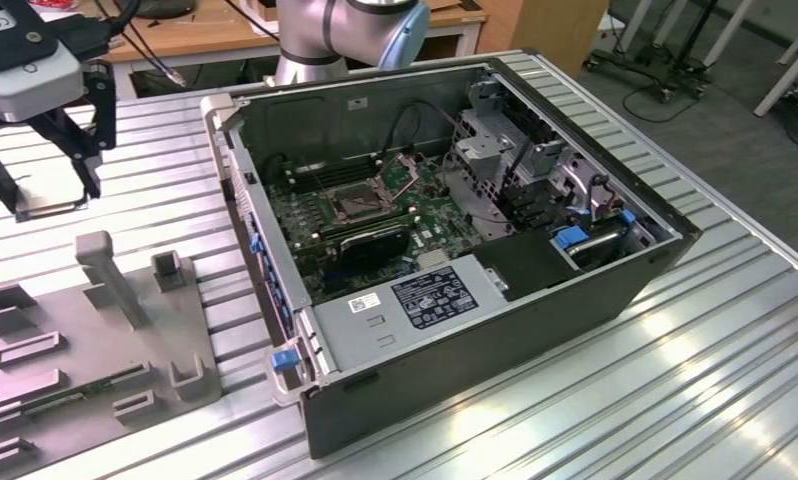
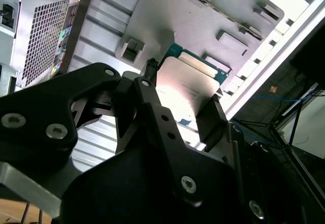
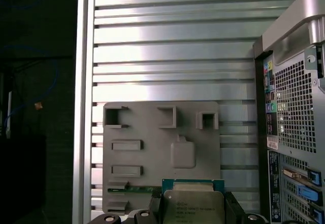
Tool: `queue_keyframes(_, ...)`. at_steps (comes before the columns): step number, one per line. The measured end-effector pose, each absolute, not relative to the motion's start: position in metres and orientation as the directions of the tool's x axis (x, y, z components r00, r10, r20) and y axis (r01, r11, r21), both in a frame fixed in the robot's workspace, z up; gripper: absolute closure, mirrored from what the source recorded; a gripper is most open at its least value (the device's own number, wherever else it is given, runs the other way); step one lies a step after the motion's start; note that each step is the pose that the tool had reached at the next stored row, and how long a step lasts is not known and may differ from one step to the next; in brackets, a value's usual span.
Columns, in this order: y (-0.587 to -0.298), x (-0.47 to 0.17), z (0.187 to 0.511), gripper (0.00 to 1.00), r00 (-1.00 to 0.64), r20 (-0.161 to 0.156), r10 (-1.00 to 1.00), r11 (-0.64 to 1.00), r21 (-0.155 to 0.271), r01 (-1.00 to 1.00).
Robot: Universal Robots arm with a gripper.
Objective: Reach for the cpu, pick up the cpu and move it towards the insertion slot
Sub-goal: 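Pick up the cpu and move it towards the insertion slot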
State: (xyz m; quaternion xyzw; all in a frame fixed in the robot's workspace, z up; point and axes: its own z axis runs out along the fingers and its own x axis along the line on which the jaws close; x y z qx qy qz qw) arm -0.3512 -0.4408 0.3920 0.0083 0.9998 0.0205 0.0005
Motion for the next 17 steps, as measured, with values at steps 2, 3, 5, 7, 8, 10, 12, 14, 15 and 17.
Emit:
queue_keyframes(2,-0.441,-0.349,0.392,0.45,-1.0,-0.001,0.017,0.999,0.041,0.017)
queue_keyframes(3,-0.441,-0.348,0.392,0.45,-1.0,-0.001,0.017,0.999,0.041,0.017)
queue_keyframes(5,-0.441,-0.347,0.392,0.45,-1.0,-0.001,0.017,0.999,0.041,0.017)
queue_keyframes(7,-0.441,-0.345,0.392,0.45,-1.0,-0.001,0.017,0.999,0.041,0.017)
queue_keyframes(8,-0.441,-0.344,0.392,0.45,-1.0,-0.001,0.017,0.999,0.041,0.017)
queue_keyframes(10,-0.441,-0.343,0.392,0.45,-1.0,-0.001,0.017,0.999,0.041,0.017)
queue_keyframes(12,-0.441,-0.341,0.392,0.45,-1.0,-0.001,0.017,0.999,0.041,0.017)
queue_keyframes(14,-0.441,-0.339,0.392,0.45,-1.0,-0.001,0.017,0.999,0.041,0.017)
queue_keyframes(15,-0.441,-0.338,0.392,0.45,-1.0,-0.001,0.017,0.999,0.041,0.017)
queue_keyframes(17,-0.441,-0.336,0.392,0.45,-1.0,-0.001,0.017,0.999,0.041,0.017)
